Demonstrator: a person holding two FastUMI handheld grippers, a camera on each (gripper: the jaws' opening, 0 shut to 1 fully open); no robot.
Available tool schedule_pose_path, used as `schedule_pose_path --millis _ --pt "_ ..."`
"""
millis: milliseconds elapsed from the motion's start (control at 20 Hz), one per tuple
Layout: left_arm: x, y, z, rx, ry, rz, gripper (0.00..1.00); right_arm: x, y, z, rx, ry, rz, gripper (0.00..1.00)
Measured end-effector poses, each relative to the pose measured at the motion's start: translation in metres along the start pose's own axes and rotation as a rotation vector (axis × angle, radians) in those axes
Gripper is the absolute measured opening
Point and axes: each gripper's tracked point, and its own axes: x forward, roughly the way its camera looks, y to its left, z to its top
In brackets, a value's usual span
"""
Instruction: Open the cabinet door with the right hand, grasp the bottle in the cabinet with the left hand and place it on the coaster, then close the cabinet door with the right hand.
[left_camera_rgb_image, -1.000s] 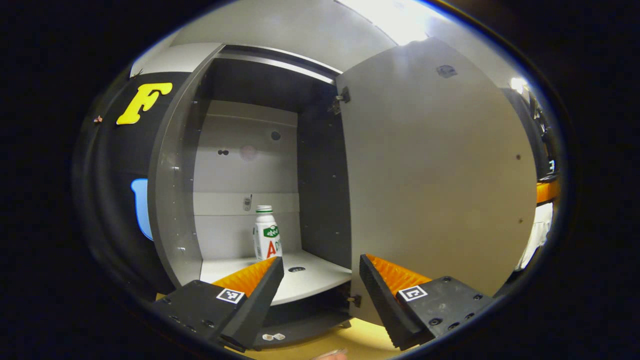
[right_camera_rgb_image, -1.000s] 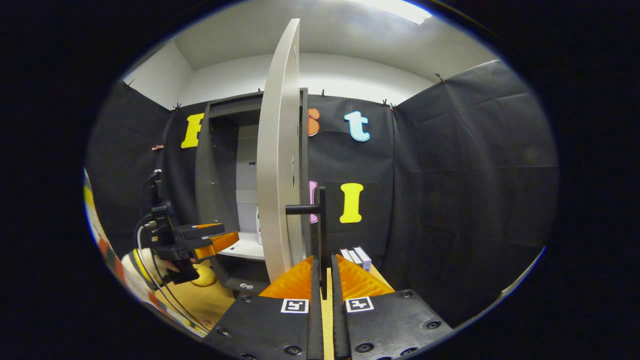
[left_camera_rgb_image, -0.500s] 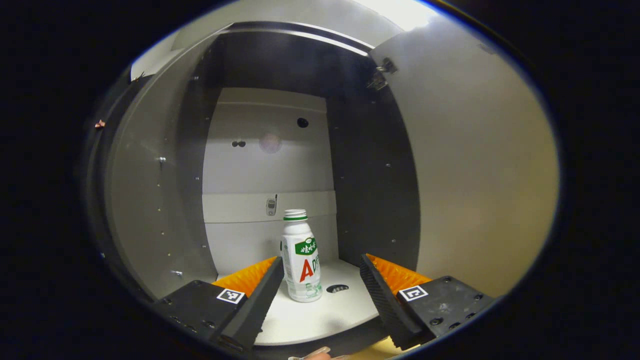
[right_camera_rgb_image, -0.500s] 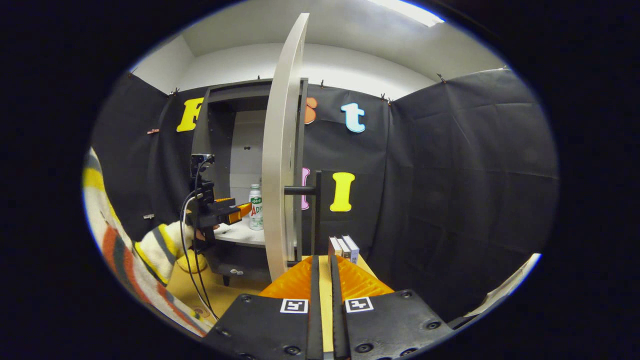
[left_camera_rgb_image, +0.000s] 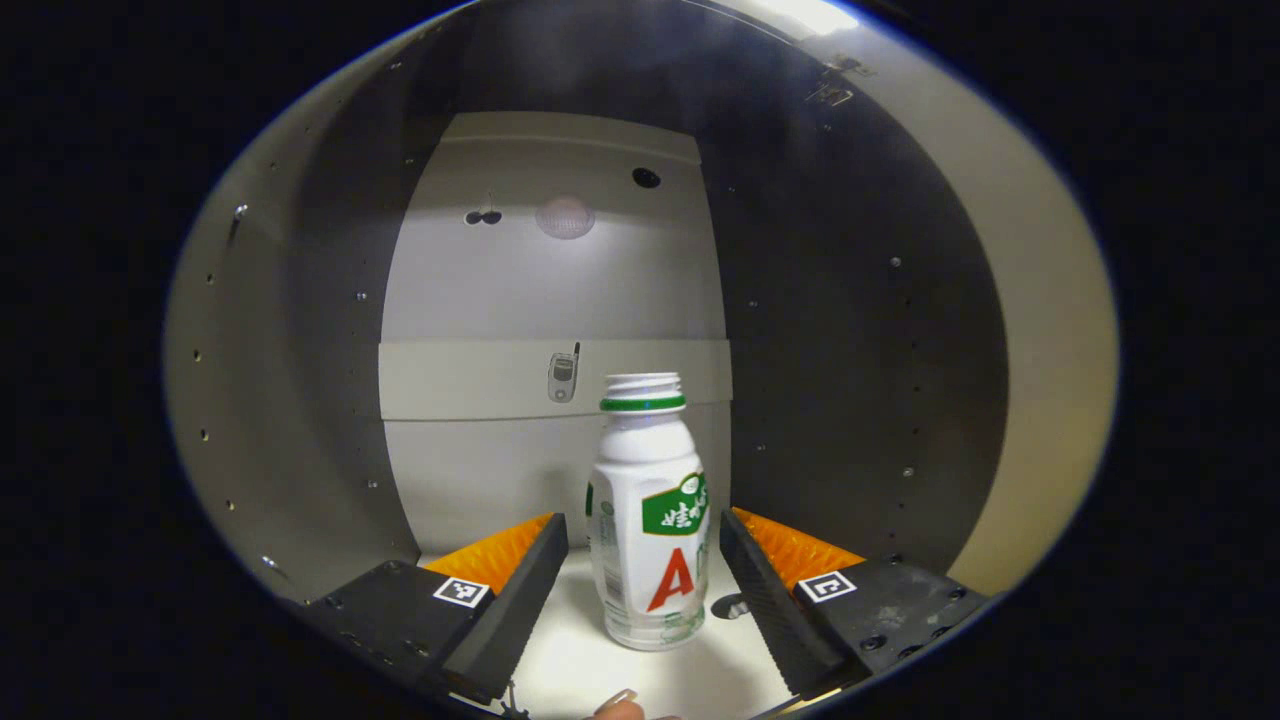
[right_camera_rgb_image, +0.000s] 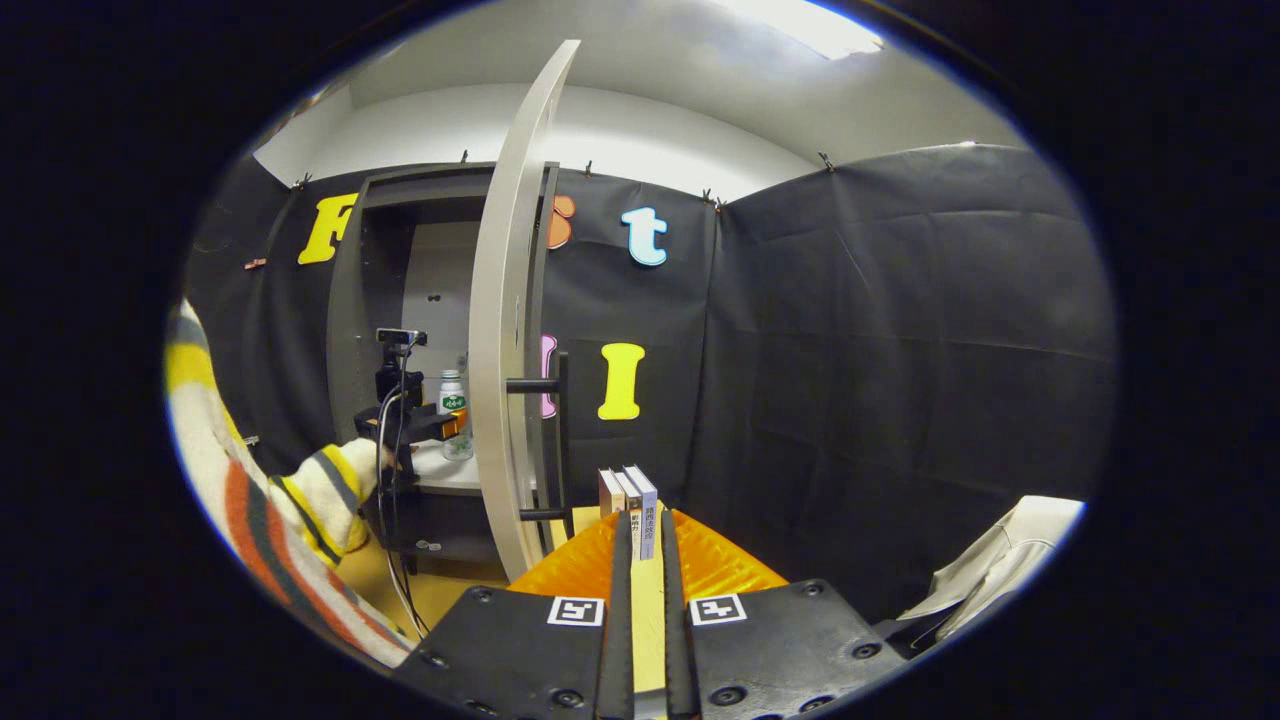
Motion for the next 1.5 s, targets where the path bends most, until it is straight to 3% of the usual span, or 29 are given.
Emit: schedule_pose_path --millis 200,250,350,800,1150,1500 --pt "0.017 -0.004 -0.006 0.008 0.023 -0.039 0.99 0.009 -0.003 -0.004 -0.006 0.029 -0.023 0.17" --pt "0.02 -0.006 -0.006 0.006 0.022 -0.044 0.95 0.009 -0.002 -0.005 -0.011 0.036 -0.03 0.17" --pt "0.019 -0.01 -0.006 0.011 0.025 -0.063 0.74 0.008 -0.001 -0.005 -0.011 0.038 -0.035 0.17" --pt "-0.059 -0.022 0.023 0.05 -0.029 -0.168 0.74 -0.005 0.016 0.002 0.01 -0.009 -0.047 0.17" --pt "-0.147 -0.008 0.046 0.046 -0.072 -0.207 0.72 -0.027 0.062 0.011 -0.032 -0.043 0.027 0.17" --pt "-0.237 0.026 0.01 0.047 -0.024 -0.224 0.73 -0.037 0.154 0.03 -0.038 -0.123 0.243 0.17"
